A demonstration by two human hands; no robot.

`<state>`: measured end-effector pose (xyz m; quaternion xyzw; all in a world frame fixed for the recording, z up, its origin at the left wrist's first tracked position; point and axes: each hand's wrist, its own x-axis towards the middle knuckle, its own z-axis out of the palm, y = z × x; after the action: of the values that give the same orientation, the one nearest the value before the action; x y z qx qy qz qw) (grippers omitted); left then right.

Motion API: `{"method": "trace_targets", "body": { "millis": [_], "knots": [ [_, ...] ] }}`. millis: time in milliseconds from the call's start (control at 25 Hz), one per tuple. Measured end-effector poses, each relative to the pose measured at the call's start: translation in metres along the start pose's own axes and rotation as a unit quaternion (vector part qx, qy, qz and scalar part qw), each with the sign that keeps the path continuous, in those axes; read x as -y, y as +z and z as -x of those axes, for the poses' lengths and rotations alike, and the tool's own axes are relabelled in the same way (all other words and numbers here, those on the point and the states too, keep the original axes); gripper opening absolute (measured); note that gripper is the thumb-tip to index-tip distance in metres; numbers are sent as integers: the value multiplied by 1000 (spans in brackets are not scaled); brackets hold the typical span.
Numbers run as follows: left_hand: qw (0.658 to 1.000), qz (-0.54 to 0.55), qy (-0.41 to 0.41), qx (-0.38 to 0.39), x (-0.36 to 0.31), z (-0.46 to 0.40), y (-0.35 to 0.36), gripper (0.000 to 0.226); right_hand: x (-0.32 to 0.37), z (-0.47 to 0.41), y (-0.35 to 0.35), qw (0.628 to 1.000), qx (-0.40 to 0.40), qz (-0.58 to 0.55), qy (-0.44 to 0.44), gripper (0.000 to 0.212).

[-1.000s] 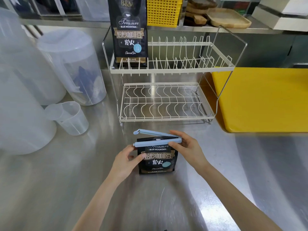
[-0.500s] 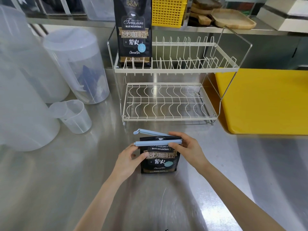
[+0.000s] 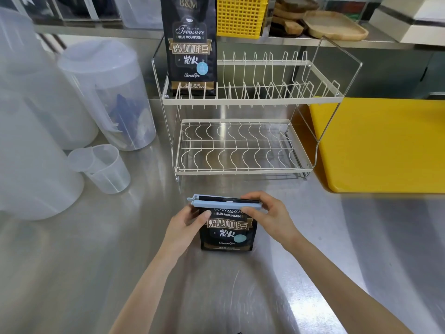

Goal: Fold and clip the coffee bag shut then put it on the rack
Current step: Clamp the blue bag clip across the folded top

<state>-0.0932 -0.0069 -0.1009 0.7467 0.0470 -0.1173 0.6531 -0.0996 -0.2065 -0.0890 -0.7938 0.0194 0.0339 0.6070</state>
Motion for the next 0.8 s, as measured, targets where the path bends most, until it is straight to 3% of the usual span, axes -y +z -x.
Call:
{"method": "trace_targets", "body": {
  "millis": [120, 400, 520, 600, 800],
  "knots": [
    [1000, 20, -18, -8, -3, -2, -5, 47, 0, 0, -1, 1000, 7, -7, 0, 26],
    [997, -74, 26, -2, -10, -10, -16, 20, 1, 2, -2, 1000, 11, 1, 1, 26],
    [995, -91, 44, -14, -9, -10, -16, 25, 14, 3, -3, 992, 25, 122, -36, 23],
    [994, -94, 57, -16, -8, -9, -15, 22, 26, -2, -4, 972, 52, 213, -77, 33],
    [991, -111, 76, 0, -9, -8, -17, 19, 49, -24, 22, 896, 144, 402, -123, 48]
  ]
}}
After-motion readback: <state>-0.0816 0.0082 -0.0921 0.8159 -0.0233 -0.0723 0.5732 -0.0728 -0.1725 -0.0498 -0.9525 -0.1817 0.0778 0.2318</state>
